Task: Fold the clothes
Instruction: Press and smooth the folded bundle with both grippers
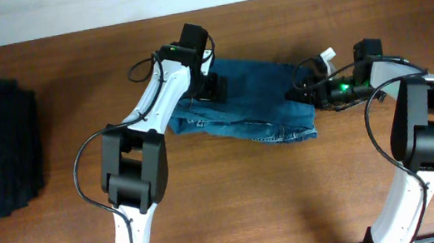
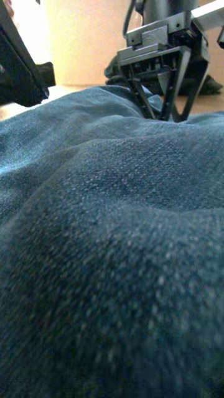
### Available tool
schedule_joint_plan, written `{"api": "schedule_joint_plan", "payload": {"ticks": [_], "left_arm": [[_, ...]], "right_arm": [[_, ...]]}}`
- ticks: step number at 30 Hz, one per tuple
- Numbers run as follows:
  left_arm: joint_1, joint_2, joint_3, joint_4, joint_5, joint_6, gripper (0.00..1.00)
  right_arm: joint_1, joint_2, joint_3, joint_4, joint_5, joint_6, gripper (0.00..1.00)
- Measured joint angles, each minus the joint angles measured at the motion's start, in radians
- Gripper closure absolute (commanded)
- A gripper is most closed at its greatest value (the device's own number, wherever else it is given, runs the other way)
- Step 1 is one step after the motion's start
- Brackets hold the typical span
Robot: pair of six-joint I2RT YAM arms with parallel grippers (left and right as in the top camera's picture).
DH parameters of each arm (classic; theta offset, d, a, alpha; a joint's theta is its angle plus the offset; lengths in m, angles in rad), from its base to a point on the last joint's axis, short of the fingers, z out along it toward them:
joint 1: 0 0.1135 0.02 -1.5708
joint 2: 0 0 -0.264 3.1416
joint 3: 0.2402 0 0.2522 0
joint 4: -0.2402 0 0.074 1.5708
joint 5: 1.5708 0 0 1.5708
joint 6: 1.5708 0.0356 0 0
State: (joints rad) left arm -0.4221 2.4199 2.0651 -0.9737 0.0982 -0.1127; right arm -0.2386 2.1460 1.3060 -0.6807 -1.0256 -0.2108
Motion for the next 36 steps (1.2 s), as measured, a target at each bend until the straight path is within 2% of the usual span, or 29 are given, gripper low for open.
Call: {"api": "schedule_joint_plan", "payload": {"ticks": [6, 12, 14, 16, 17, 19, 24, 30, 36], "left_arm": [[0.0, 0.0, -0.001, 0.004, 0.0, 0.0, 0.01], [0.002, 0.0, -0.003, 0.018, 0.0, 0.0, 0.01], [0.005, 0.0, -0.003, 0.019, -0.001, 0.0, 0.01], [0.009, 0.0, -0.003, 0.017, -0.005, 0.0, 0.01], [0.011, 0.0, -0.003, 0.017, -0.006, 0.0, 0.01], [0.013, 0.0, -0.003, 0.017, -0.008, 0.0, 0.03], [0.012, 0.0, -0.003, 0.017, -0.007, 0.0, 0.03], [0.009, 0.0, 0.014, -0.001, -0.017, 0.0, 0.01], [0.011, -0.043, 0.076, -0.046, -0.115, 0.0, 0.01]], "right_arm": [[0.0, 0.001, -0.011, 0.035, -0.025, 0.038, 0.01], [0.042, 0.017, -0.029, 0.195, -0.083, 0.1, 0.01], [0.066, 0.022, -0.029, 0.228, -0.09, 0.108, 0.1], [0.082, 0.026, -0.029, 0.244, -0.079, 0.106, 0.3], [0.085, 0.03, -0.029, 0.245, -0.069, 0.114, 0.46], [0.087, 0.042, -0.032, 0.247, -0.05, 0.114, 0.68], [0.078, 0.059, -0.04, 0.23, -0.053, 0.128, 0.95], [0.066, 0.059, -0.04, 0.224, -0.061, 0.132, 0.96], [0.064, 0.059, -0.04, 0.222, -0.054, 0.132, 0.96]]}}
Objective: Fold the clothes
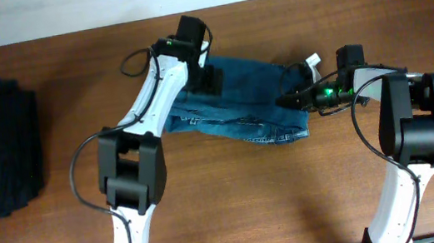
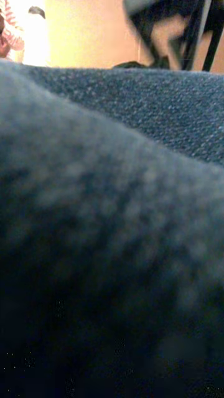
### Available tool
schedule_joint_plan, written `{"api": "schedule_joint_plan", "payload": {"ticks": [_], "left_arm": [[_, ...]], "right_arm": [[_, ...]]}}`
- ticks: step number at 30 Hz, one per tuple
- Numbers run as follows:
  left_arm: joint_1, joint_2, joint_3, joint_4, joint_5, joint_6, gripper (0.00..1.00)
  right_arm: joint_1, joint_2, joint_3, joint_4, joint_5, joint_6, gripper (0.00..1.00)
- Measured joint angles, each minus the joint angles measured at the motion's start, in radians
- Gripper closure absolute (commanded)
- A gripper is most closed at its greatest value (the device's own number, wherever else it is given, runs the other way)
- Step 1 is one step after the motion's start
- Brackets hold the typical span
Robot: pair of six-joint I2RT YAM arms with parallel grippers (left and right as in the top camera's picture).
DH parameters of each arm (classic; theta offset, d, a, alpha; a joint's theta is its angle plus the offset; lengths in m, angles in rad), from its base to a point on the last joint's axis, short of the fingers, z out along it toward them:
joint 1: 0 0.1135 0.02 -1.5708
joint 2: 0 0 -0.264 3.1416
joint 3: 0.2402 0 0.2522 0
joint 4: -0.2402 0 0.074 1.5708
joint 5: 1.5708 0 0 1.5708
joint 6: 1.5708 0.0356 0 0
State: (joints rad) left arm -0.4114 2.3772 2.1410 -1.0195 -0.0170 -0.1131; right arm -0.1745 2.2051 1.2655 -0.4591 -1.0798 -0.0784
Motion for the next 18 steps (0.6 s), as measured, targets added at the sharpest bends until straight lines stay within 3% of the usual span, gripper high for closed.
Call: {"api": "schedule_joint_plan", "payload": {"ticks": [5, 12, 18], "left_arm": [[0.035, -0.154, 0.012, -0.067, -0.035, -0.023, 0.04], [0.12, -0.439, 0.034, -0.301, -0.077, -0.056, 0.07], [0.181, -0.589, 0.045, -0.481, -0.156, -0.063, 0.01]], "right_arm": [[-0.008, 0.0, -0.001, -0.003, 0.001, 0.005, 0.96], [-0.058, 0.0, -0.007, -0.016, 0.001, 0.007, 0.96], [-0.081, 0.0, -0.007, -0.024, 0.002, 0.007, 0.96]]}}
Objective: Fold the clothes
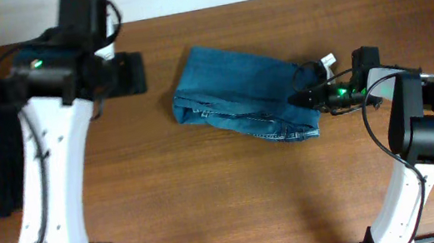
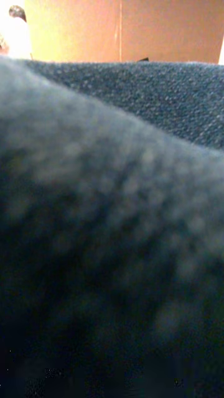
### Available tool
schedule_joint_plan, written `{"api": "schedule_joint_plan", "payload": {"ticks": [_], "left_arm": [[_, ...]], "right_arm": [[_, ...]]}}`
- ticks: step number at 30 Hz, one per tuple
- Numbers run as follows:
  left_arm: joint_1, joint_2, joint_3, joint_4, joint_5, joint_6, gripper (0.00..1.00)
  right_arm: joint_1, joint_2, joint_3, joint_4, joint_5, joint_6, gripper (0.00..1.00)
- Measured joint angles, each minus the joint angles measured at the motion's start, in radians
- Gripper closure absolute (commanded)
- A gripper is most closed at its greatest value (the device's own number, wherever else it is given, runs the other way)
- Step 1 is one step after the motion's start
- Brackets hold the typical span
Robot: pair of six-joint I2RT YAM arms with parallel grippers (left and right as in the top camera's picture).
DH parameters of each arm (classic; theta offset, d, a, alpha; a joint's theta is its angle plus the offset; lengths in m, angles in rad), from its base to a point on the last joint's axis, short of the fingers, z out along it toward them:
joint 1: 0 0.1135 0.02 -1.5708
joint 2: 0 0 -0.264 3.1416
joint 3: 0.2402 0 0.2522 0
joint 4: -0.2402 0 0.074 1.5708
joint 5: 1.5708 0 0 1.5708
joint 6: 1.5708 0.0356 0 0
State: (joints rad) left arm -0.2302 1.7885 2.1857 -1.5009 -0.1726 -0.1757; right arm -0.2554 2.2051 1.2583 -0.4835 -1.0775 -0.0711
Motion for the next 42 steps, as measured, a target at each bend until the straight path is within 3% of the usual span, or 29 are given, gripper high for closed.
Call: {"api": "schedule_joint_plan", "payload": {"ticks": [6, 12, 20, 30, 37, 42], "left_arm": [[0.072, -0.026, 0.0, -0.178, -0.103, -0.03, 0.01], [0.108, -0.026, 0.0, -0.184, -0.134, -0.061, 0.01], [0.108, -0.026, 0.0, -0.185, -0.14, -0.072, 0.01], [0.108, -0.026, 0.0, -0.186, -0.143, -0.073, 0.01], [0.108, -0.026, 0.0, -0.186, -0.143, -0.073, 0.01], [0.108, -0.026, 0.0, -0.185, -0.143, -0.076, 0.01]], "right_arm": [[0.0, 0.0, 0.0, 0.001, 0.0, 0.008, 0.96], [0.0, 0.0, 0.029, -0.052, 0.021, 0.014, 0.96], [0.026, -0.011, 0.199, -0.278, 0.178, 0.013, 0.96], [0.206, -0.145, 0.492, -0.467, 0.454, 0.015, 0.96], [0.33, -0.159, 0.61, -0.493, 0.583, 0.034, 0.96], [0.435, -0.158, 0.679, -0.507, 0.818, 0.045, 0.96]]}}
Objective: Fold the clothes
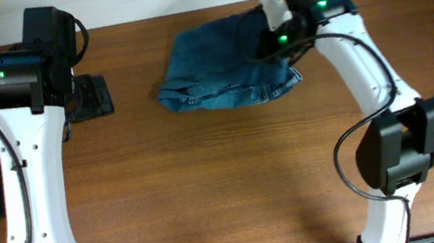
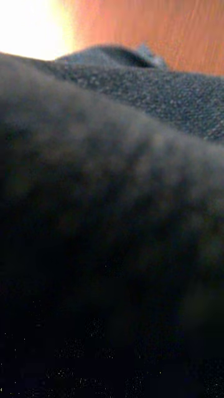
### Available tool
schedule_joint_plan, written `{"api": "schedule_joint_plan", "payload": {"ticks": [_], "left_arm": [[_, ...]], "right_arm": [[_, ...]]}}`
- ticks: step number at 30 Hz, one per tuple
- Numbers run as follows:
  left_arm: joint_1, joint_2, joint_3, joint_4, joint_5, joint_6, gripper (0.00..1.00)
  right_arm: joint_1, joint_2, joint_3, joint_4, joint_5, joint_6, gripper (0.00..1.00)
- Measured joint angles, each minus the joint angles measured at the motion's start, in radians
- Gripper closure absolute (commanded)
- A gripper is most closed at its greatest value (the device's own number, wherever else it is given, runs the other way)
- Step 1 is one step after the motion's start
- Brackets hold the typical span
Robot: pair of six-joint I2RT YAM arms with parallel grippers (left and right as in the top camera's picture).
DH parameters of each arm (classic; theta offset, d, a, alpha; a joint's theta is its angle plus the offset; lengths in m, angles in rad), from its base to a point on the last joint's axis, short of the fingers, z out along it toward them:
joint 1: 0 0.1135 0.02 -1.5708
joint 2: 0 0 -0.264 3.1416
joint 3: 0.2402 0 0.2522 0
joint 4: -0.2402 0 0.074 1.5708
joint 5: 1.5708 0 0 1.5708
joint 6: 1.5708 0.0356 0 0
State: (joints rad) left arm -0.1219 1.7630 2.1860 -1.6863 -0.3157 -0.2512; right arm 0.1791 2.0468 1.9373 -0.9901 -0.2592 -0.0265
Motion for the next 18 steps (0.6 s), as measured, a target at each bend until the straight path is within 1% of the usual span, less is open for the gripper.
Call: {"api": "schedule_joint_plan", "payload": {"ticks": [5, 8, 11, 16, 18], "left_arm": [[0.0, 0.0, 0.0, 0.0, 0.0, 0.0, 0.01], [0.0, 0.0, 0.0, 0.0, 0.0, 0.0, 0.0], [0.0, 0.0, 0.0, 0.0, 0.0, 0.0, 0.01], [0.0, 0.0, 0.0, 0.0, 0.0, 0.0, 0.01], [0.0, 0.0, 0.0, 0.0, 0.0, 0.0, 0.01]], "right_arm": [[0.098, 0.0, 0.096, -0.006, 0.171, -0.002, 0.96], [0.129, 0.0, 0.175, -0.011, 0.212, -0.004, 0.96], [0.129, 0.0, 0.271, -0.018, 0.242, -0.018, 0.96], [0.119, 0.0, 0.457, -0.014, 0.285, -0.113, 0.96], [0.117, 0.0, 0.512, 0.002, 0.297, -0.177, 0.96]]}}
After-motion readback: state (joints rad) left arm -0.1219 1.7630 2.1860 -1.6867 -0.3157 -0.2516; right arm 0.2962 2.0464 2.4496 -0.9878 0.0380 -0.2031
